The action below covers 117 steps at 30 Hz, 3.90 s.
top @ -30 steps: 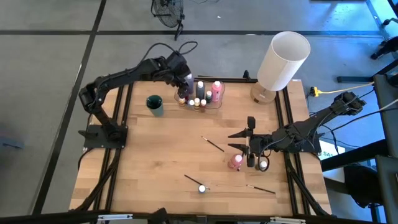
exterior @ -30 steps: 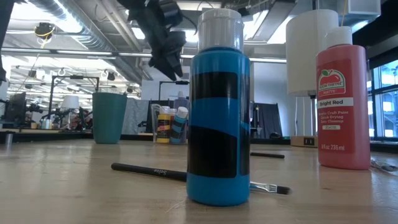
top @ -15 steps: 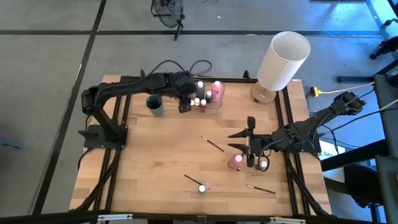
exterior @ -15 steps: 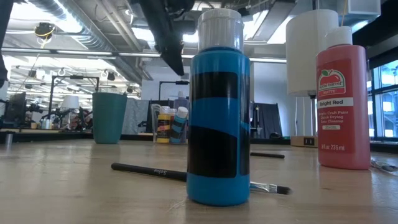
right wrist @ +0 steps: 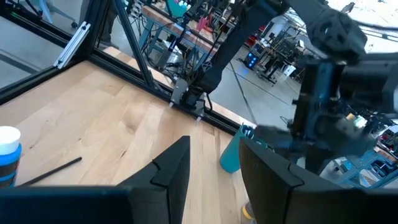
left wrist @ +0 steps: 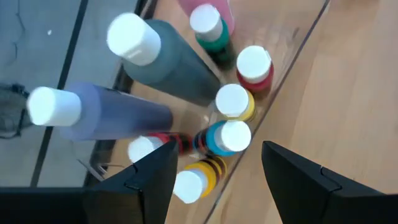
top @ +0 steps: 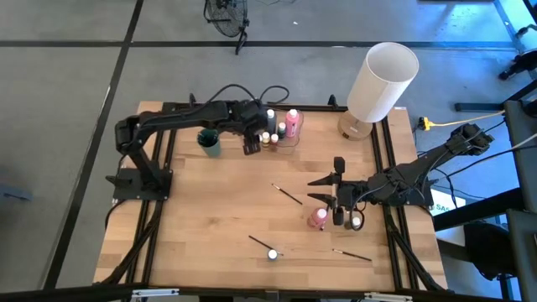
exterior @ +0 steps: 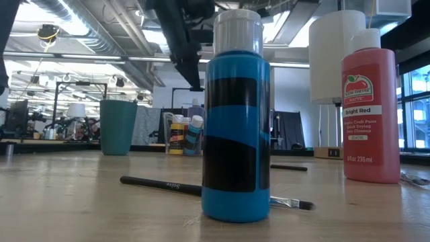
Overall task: Pick & Place Paint Supplies
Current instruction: Adjust the blue paint bottle on the transparent bin
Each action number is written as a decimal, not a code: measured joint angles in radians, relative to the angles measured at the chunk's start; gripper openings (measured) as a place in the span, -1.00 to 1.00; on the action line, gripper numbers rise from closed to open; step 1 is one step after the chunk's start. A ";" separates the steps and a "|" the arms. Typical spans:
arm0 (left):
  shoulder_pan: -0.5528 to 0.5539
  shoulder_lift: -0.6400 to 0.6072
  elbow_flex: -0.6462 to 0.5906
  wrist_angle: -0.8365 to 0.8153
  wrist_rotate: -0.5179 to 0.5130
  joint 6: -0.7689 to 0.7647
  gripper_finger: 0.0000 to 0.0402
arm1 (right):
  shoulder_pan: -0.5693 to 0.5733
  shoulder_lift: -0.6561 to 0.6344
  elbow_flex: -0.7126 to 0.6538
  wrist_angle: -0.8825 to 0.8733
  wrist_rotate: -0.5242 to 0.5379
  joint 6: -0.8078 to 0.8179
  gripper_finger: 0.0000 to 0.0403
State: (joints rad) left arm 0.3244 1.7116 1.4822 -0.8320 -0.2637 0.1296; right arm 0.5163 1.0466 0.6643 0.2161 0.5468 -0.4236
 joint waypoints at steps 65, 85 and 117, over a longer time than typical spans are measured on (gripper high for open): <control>-0.028 0.156 -0.001 0.023 -0.026 0.086 0.12 | 0.000 0.000 0.000 -0.015 0.000 0.016 -0.31; -0.001 0.156 -0.001 0.059 -0.031 0.039 0.12 | 0.000 0.000 0.000 -0.016 0.000 0.015 -0.31; -0.002 0.156 -0.001 0.066 -0.045 -0.135 0.12 | 0.000 0.000 0.000 -0.011 0.000 0.015 -0.31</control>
State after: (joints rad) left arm 0.3225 1.8679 1.4815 -0.7658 -0.3086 -0.0056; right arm 0.5163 1.0466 0.6643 0.2050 0.5468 -0.4084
